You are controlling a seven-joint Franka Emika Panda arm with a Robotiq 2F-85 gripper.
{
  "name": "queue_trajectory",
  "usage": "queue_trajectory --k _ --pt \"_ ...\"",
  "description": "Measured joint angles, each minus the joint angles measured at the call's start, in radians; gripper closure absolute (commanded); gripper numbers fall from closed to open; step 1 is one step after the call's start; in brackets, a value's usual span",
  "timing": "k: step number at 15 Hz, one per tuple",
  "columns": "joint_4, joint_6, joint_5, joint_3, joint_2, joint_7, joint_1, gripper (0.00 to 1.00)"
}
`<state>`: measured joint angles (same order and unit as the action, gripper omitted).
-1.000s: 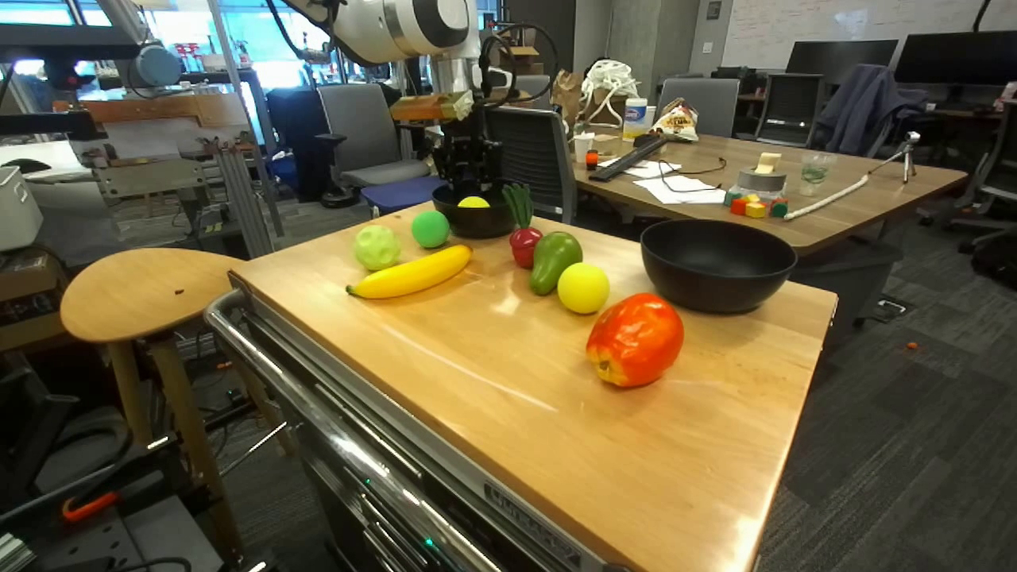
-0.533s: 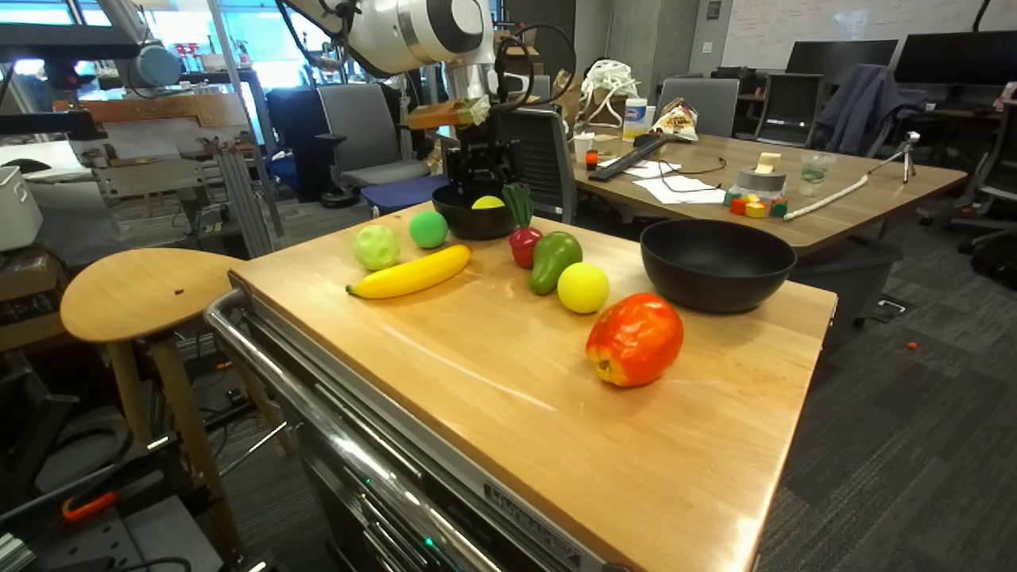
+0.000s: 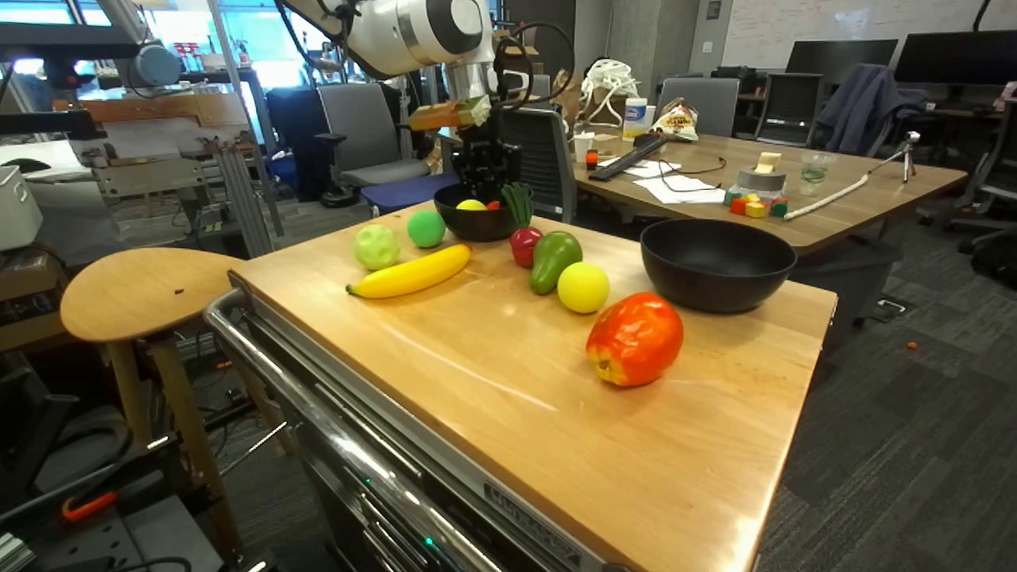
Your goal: Take the fruits and vegetables out of the bowls and put them on the table
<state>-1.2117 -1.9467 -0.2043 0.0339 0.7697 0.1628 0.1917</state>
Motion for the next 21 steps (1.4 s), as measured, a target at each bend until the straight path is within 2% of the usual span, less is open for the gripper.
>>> queue_trajectory --k 4,7,10,14,18,20,21 --pt "-0.003 -0.071 0.017 -0.018 -0.006 0.023 0.001 0.79" --pt "-0.037 -0.149 0.015 -0.020 -0.059 0.023 0.012 0.79" --pt "-0.152 -0.248 0.012 -0.020 -0.187 0.039 0.019 0.79" --pt "-0.343 -0.253 0.017 -0.019 -0.372 0.094 0.011 0.79" --pt "-0.564 -0.255 0.079 -0.014 -0.509 0.189 -0.034 0.79" --pt "-0.678 -0.278 0.129 -0.010 -0.559 0.211 -0.072 0.31" --pt "-0.727 -0.298 0.143 -0.009 -0.575 0.216 -0.088 0.32"
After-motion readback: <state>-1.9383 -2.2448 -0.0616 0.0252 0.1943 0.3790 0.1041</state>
